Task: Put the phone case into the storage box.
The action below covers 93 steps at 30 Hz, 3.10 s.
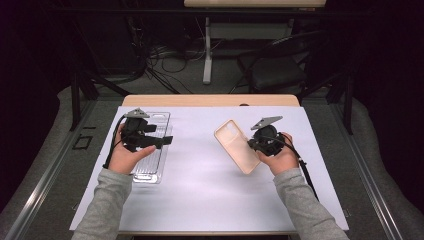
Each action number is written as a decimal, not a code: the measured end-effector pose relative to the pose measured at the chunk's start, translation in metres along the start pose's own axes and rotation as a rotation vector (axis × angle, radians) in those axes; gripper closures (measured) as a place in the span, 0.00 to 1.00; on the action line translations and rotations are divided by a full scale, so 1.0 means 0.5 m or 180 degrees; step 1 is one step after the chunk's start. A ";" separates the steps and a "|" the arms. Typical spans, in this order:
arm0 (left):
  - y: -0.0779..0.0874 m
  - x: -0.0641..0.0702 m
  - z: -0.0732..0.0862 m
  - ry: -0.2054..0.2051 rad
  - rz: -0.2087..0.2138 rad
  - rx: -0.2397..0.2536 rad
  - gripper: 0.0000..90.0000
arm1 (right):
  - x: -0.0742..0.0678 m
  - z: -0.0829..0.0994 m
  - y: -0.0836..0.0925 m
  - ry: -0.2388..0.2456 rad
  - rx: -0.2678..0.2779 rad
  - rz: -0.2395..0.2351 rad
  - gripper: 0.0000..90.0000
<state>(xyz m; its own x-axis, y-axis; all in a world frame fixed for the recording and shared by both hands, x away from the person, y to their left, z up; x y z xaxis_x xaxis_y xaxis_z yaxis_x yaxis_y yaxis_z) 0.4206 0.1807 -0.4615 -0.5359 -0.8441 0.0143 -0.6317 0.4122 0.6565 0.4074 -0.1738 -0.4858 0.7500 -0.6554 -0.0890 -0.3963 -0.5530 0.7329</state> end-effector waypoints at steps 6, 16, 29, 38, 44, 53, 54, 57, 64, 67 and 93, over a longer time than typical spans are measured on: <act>-0.001 0.011 0.000 -0.0014 -0.0008 0.0016 0.17 | -0.012 -0.010 -0.012 -0.0034 0.0228 -0.0056 0.97; 0.003 0.044 -0.006 -0.0072 0.0065 0.0078 0.17 | -0.036 -0.029 -0.029 -0.0077 0.0615 -0.0143 0.98; 0.006 0.079 -0.011 -0.0057 0.0215 0.0196 0.18 | -0.063 -0.036 -0.035 -0.0024 0.0938 -0.0111 0.98; 0.004 0.092 -0.011 0.0014 0.0341 0.0287 0.20 | -0.067 -0.033 -0.037 -0.0025 0.1073 -0.0078 0.97; -0.001 0.107 -0.012 0.0016 0.0425 0.0318 0.23 | -0.069 -0.033 -0.036 -0.0026 0.1118 -0.0070 0.97; -0.013 0.133 -0.009 0.0031 0.0596 0.0273 0.23 | -0.074 -0.032 -0.041 -0.0022 0.1127 -0.0056 0.97; -0.014 0.136 -0.008 0.0031 0.0612 0.0263 0.23 | -0.074 -0.032 -0.041 -0.0019 0.1134 -0.0053 0.97; -0.018 0.145 -0.006 0.0048 0.0660 0.0208 0.23 | -0.076 -0.032 -0.041 -0.0023 0.1139 -0.0056 0.97; -0.022 0.161 -0.002 0.0022 0.0680 0.0137 0.31 | -0.079 -0.032 -0.041 -0.0019 0.1151 -0.0061 0.97; -0.025 0.163 0.001 0.0019 0.0651 0.0114 0.35 | -0.080 -0.032 -0.041 -0.0010 0.1154 -0.0057 0.97; -0.035 0.185 0.010 0.0209 0.0820 0.0110 0.48 | -0.087 -0.030 -0.047 -0.0018 0.1198 -0.0044 0.97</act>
<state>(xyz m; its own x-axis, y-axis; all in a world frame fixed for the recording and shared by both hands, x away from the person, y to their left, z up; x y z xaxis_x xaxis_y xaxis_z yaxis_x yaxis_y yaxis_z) 0.3792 0.0970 -0.4756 -0.6447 -0.7299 0.2273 -0.4985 0.6268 0.5988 0.3921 -0.1246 -0.4893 0.7541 -0.6488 -0.1016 -0.5539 -0.7115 0.4324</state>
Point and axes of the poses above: each handheld gripper's, and its own axes: y roughly backward along the jaws, z roughly out of its underside, x roughly to its right, the point moved 4 cm from there along -y, roughly forward along the jaws, and after that the axes turned 14 degrees about -z, right-handed, at the moved point
